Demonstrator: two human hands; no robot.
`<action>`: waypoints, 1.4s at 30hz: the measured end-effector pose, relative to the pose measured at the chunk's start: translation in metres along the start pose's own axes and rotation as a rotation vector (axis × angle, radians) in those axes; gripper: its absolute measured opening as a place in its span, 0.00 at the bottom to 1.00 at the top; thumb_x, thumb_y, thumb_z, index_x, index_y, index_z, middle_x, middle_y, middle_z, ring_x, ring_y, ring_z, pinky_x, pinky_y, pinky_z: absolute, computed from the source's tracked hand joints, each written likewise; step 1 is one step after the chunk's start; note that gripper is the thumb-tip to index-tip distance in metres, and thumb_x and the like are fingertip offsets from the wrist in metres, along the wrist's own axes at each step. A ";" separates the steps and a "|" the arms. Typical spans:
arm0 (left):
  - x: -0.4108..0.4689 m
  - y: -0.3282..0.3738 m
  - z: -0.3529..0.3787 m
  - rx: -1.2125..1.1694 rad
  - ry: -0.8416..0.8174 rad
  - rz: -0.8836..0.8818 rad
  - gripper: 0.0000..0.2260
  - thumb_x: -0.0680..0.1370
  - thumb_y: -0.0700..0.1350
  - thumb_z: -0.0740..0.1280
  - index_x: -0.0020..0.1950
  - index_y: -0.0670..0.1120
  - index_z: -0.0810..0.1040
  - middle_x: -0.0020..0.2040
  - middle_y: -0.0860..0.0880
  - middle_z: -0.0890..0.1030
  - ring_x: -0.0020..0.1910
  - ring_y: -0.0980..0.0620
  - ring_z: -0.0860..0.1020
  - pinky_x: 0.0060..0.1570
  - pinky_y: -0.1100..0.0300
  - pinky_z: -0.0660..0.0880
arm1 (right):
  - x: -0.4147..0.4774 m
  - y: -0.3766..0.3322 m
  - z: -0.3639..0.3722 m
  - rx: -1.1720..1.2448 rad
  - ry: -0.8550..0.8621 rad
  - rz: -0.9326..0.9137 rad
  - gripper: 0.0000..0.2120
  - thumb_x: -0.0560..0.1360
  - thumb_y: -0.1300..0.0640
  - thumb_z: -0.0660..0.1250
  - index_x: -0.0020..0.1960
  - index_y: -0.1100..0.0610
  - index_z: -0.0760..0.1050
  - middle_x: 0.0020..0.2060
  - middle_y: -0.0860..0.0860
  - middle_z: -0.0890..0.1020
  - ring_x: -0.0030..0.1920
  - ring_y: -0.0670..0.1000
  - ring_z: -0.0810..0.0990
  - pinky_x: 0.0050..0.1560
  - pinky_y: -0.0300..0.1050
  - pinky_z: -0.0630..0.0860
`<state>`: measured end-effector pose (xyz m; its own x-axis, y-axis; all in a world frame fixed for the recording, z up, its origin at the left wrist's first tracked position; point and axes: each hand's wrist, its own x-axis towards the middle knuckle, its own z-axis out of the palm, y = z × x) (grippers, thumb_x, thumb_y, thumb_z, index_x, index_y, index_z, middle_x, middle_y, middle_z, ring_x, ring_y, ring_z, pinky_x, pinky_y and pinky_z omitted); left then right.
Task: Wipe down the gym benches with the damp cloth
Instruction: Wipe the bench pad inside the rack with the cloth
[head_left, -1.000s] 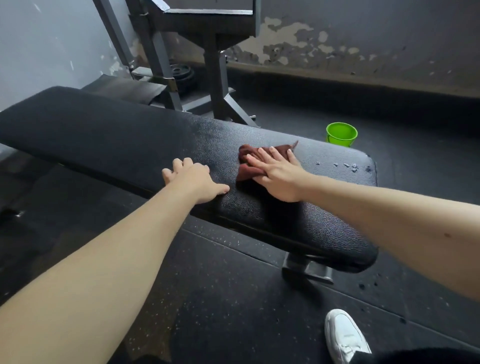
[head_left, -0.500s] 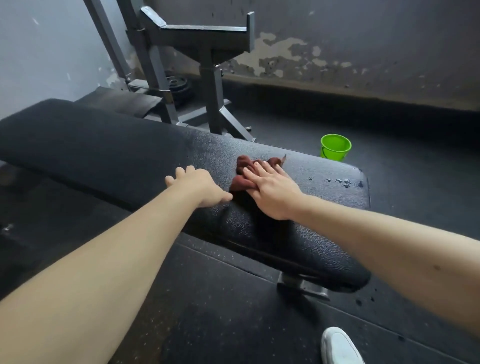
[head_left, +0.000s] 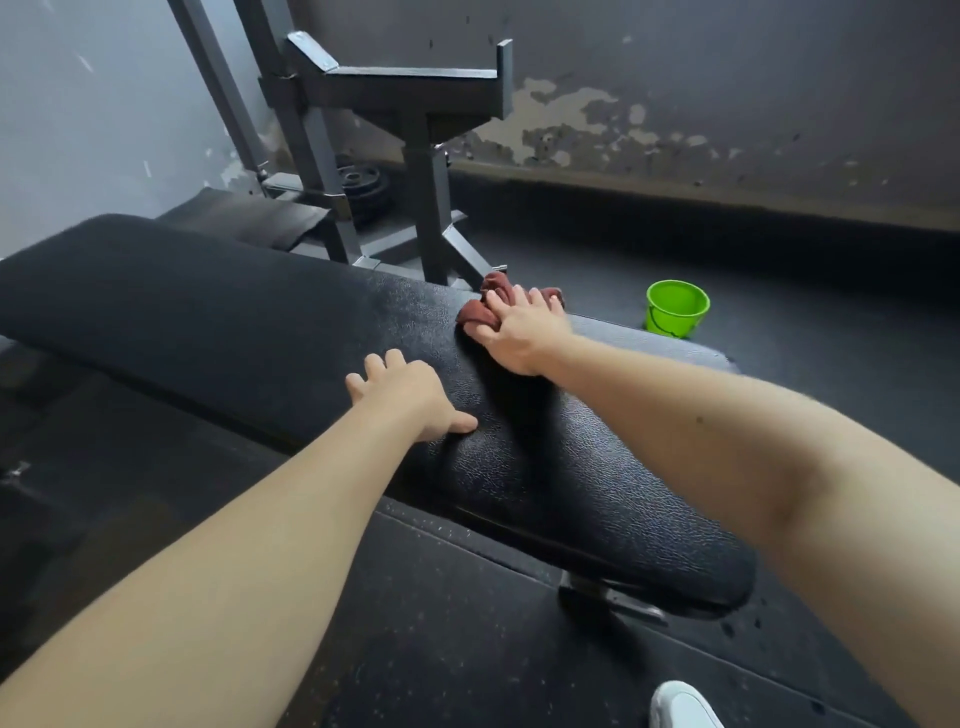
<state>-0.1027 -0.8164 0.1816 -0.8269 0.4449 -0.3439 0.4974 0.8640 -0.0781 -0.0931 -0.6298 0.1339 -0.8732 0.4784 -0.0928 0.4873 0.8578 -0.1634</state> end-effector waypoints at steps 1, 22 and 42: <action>0.000 0.001 0.000 -0.003 0.002 0.001 0.40 0.70 0.74 0.68 0.74 0.50 0.70 0.73 0.44 0.65 0.74 0.41 0.60 0.70 0.44 0.61 | -0.010 0.002 0.002 0.004 0.010 -0.001 0.40 0.77 0.27 0.45 0.83 0.46 0.54 0.82 0.57 0.57 0.81 0.62 0.51 0.80 0.64 0.46; -0.004 -0.004 0.002 -0.031 0.004 0.007 0.42 0.70 0.74 0.67 0.76 0.49 0.68 0.76 0.43 0.63 0.75 0.41 0.59 0.70 0.43 0.61 | -0.026 0.028 -0.008 -0.018 0.034 0.027 0.24 0.84 0.46 0.49 0.77 0.50 0.65 0.78 0.57 0.66 0.78 0.59 0.61 0.78 0.60 0.54; -0.011 0.024 0.015 -0.094 0.090 0.128 0.36 0.73 0.73 0.64 0.74 0.52 0.70 0.75 0.44 0.65 0.74 0.40 0.60 0.69 0.42 0.61 | -0.030 0.054 -0.020 0.011 0.043 0.126 0.21 0.82 0.46 0.52 0.67 0.52 0.75 0.66 0.59 0.78 0.66 0.62 0.76 0.69 0.57 0.67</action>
<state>-0.0776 -0.8043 0.1694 -0.7807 0.5683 -0.2597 0.5767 0.8154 0.0505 -0.0403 -0.5940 0.1480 -0.8044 0.5898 -0.0708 0.5927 0.7885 -0.1642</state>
